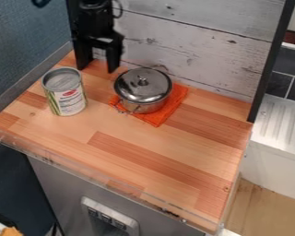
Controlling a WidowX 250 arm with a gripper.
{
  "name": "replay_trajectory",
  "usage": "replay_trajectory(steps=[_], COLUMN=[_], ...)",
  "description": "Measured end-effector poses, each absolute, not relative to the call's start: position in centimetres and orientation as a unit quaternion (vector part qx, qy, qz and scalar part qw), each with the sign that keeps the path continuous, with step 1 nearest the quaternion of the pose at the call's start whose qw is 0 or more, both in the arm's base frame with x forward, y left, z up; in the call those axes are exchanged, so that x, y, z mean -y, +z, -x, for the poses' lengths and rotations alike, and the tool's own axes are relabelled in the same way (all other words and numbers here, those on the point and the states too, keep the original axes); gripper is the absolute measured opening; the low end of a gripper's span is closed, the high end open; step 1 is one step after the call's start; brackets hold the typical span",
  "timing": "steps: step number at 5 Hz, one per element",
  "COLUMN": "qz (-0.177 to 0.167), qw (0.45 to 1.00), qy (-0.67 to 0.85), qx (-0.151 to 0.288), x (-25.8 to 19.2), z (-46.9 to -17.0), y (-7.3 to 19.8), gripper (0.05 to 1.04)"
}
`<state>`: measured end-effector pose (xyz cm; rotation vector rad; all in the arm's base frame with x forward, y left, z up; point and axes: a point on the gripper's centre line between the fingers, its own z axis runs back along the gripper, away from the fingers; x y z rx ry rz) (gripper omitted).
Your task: Move the can to bottom left of the table
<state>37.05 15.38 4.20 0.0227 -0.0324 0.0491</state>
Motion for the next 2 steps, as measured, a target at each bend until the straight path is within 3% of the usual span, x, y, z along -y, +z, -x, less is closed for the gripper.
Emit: replay_trajectory(steps=[2], qz=[0.002], qw=[1.0], qy=[0.01], qx=[-0.017], x=[-15.9], z=[-34.8], y=[2.2], gripper=[1.001])
